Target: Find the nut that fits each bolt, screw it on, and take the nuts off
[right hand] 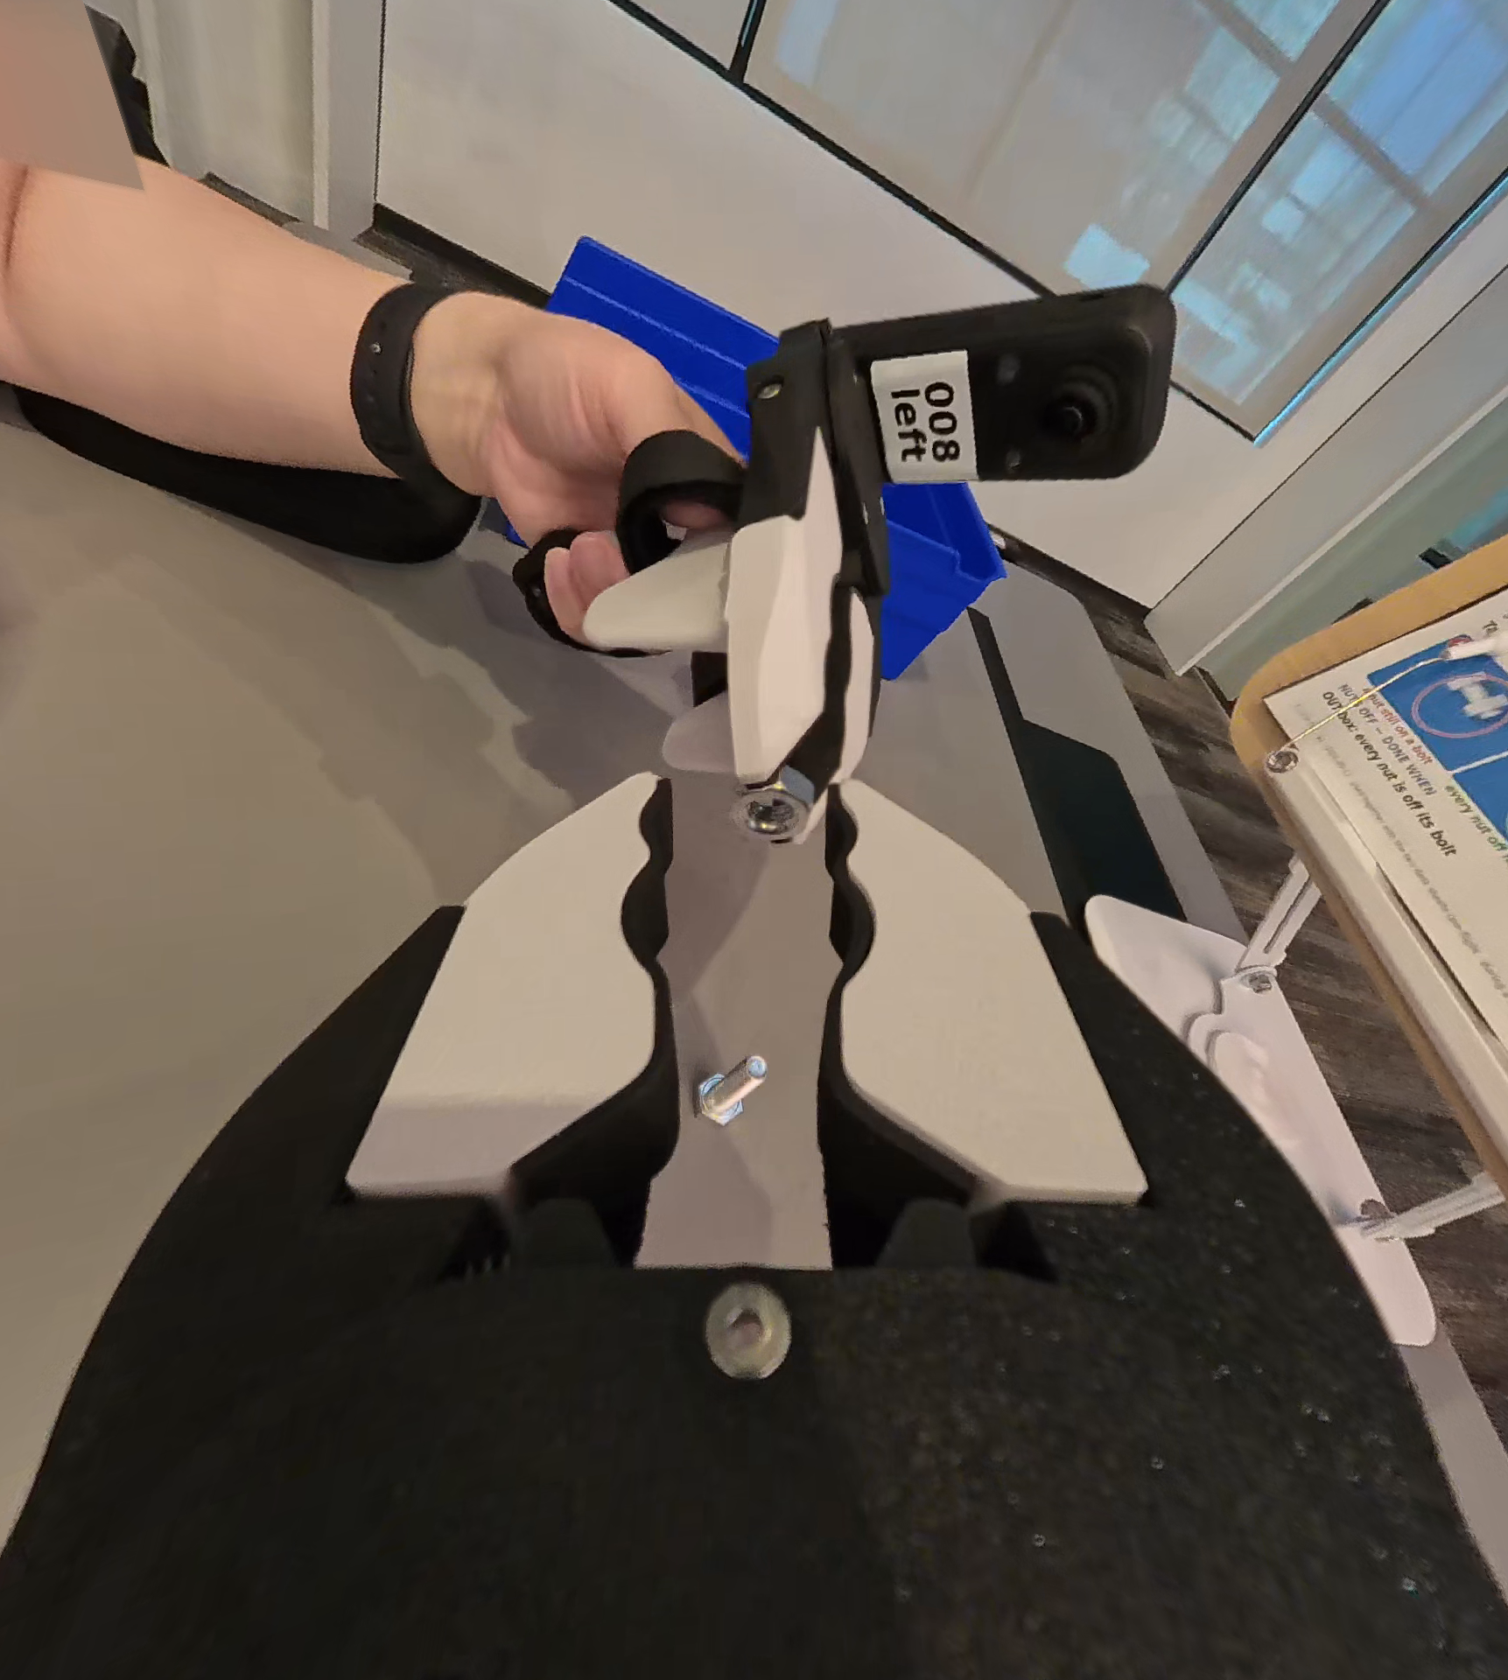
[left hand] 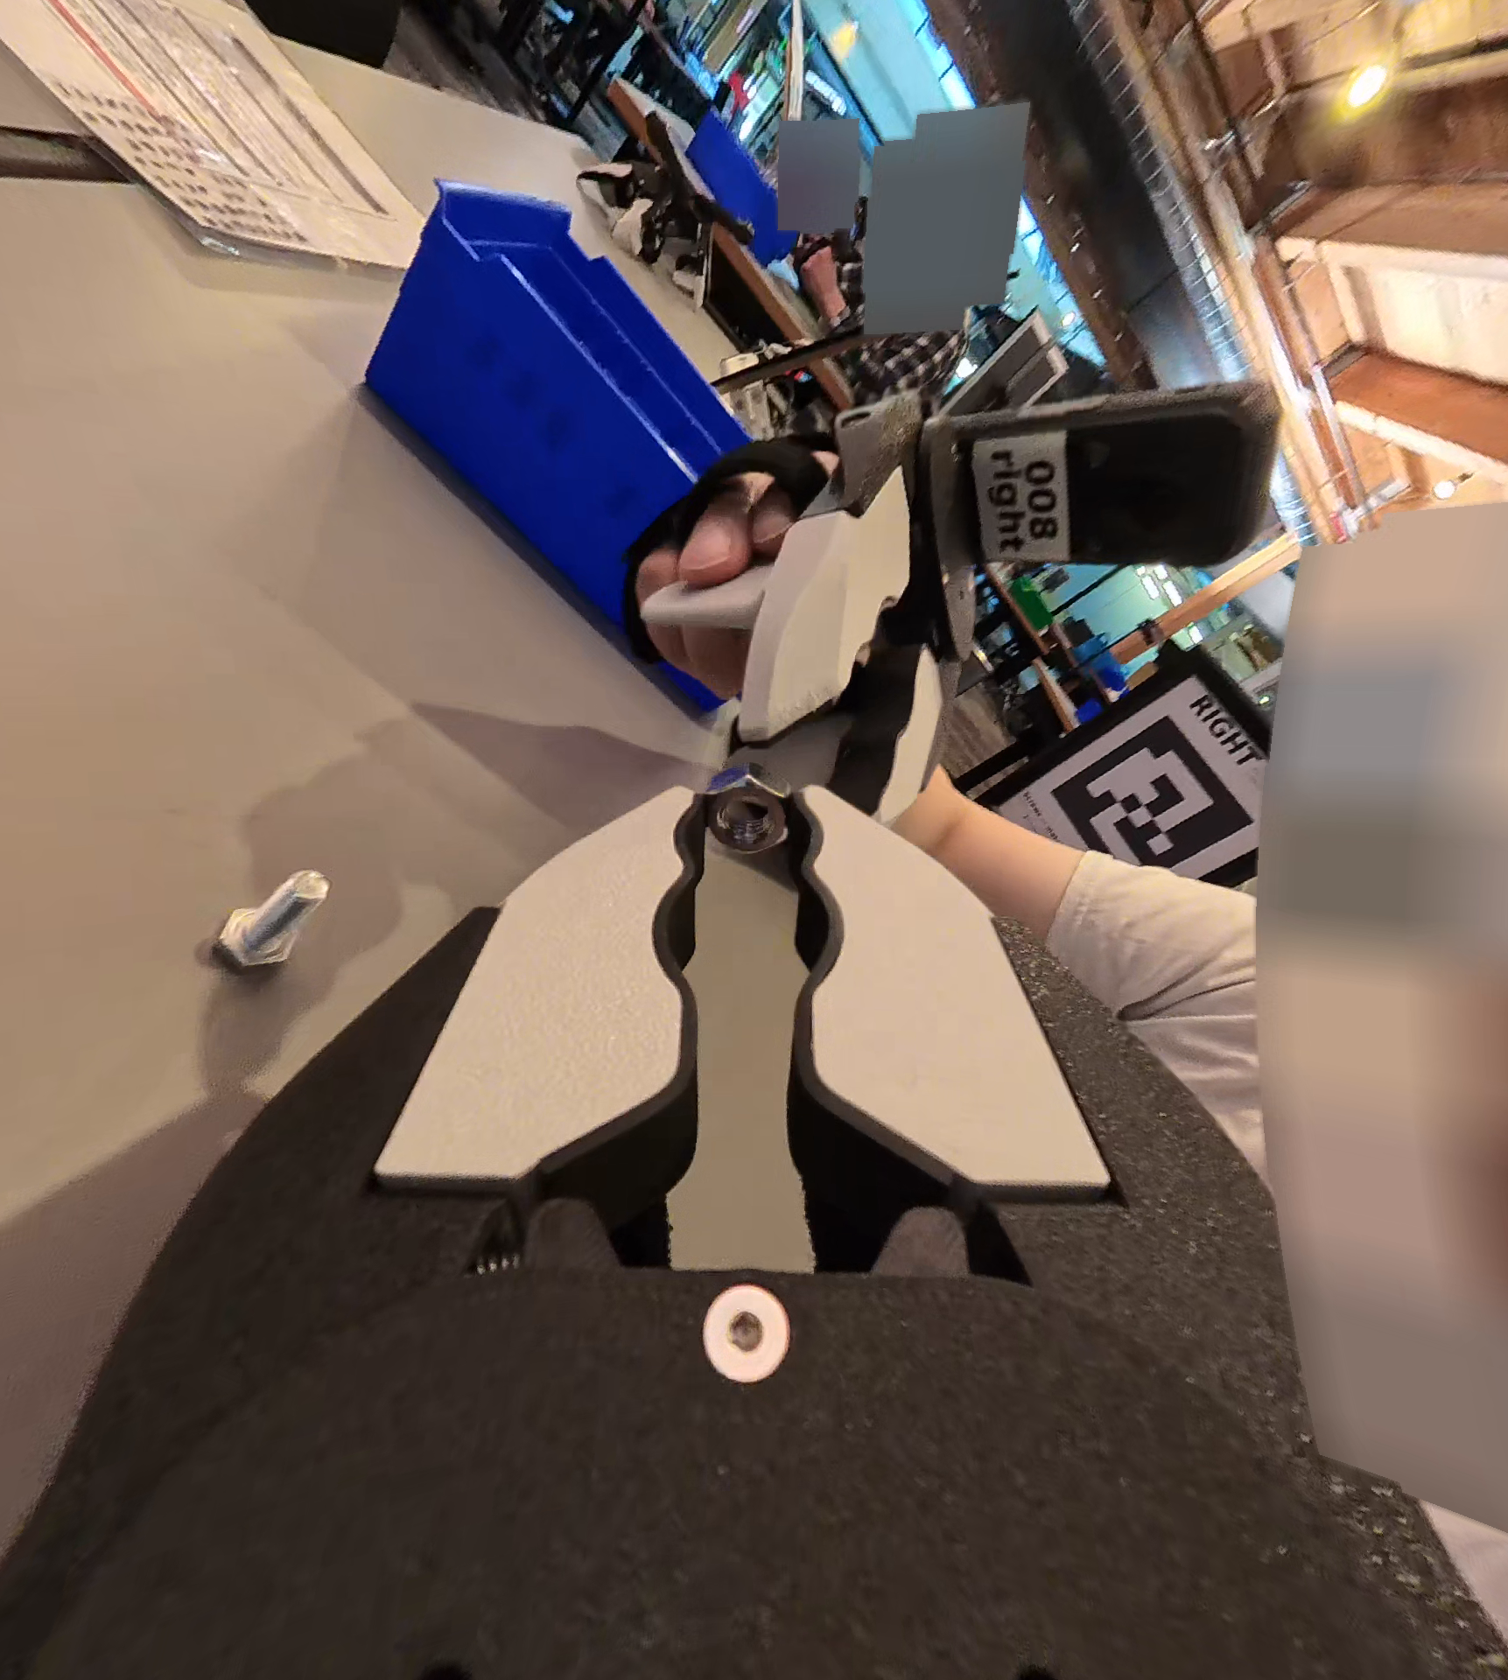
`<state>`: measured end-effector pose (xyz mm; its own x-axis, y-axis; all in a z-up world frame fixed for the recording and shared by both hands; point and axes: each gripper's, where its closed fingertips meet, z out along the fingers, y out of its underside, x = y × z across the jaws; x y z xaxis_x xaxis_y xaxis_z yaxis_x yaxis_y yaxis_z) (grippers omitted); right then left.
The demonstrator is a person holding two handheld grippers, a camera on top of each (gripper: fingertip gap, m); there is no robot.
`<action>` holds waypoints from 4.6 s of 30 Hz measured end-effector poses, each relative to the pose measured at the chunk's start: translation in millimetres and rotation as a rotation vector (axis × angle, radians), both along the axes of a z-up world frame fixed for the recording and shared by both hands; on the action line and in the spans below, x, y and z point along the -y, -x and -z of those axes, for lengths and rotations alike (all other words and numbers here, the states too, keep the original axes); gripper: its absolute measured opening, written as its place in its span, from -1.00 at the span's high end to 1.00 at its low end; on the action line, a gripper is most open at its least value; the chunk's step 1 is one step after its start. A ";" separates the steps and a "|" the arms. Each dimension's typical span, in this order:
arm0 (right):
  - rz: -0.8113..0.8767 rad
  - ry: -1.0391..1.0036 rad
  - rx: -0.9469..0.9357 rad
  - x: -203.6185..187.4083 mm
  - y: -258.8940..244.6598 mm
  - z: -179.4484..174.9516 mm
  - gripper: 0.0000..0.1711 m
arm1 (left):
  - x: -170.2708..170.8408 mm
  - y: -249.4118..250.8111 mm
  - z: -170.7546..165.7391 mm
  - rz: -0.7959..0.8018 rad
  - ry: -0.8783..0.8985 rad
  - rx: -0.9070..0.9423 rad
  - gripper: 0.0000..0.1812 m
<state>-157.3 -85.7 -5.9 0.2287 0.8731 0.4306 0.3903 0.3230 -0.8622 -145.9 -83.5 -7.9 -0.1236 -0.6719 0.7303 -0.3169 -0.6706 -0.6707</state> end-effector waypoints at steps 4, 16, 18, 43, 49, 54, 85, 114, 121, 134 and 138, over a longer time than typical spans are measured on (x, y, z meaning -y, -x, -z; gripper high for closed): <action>0.021 -0.051 -0.024 -1.7 0.7 -5.3 0.64 | 2.3 0.6 -10.4 0.016 0.084 0.062 0.82; 0.039 -0.200 0.039 0.7 3.4 -5.0 0.73 | 9.0 1.2 -11.7 0.073 0.195 0.074 0.82; 0.051 -0.234 0.060 0.3 3.7 -4.4 0.73 | 8.6 1.6 -9.8 0.072 0.200 0.063 0.82; 0.066 -0.446 0.200 5.8 9.9 1.7 0.80 | 17.4 7.7 -3.7 0.164 0.368 0.021 0.82; 0.062 -0.448 0.191 7.1 11.2 1.2 0.80 | 18.6 7.9 -3.7 0.173 0.373 0.021 0.82; 0.056 -0.450 0.174 8.9 12.1 -0.9 0.80 | 20.1 8.6 -5.6 0.187 0.379 0.029 0.82; 0.039 -0.439 0.161 14.2 16.1 -1.5 0.80 | 23.8 12.1 -4.9 0.238 0.462 0.029 0.82; 0.232 -0.149 0.085 -41.2 -52.7 16.7 0.80 | -26.4 7.2 92.6 0.008 -0.624 -0.272 0.59; 0.262 -0.130 0.091 -48.7 -60.8 21.3 0.80 | -48.8 -0.4 126.5 -0.086 -0.913 -0.454 0.59; 0.279 -0.122 0.088 -52.7 -67.3 20.6 0.80 | -50.3 -19.5 141.0 -0.059 -0.881 -0.466 0.68; 0.282 -0.122 0.104 -53.7 -67.4 23.5 0.80 | -50.5 -21.0 138.5 -0.070 -0.864 -0.452 0.73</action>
<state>-89.9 -32.0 -29.4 0.4035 0.7221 0.5619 0.5632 0.2880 -0.7745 -124.9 -32.9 -146.4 0.1071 -0.9930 -0.0488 -0.6436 -0.0318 -0.7647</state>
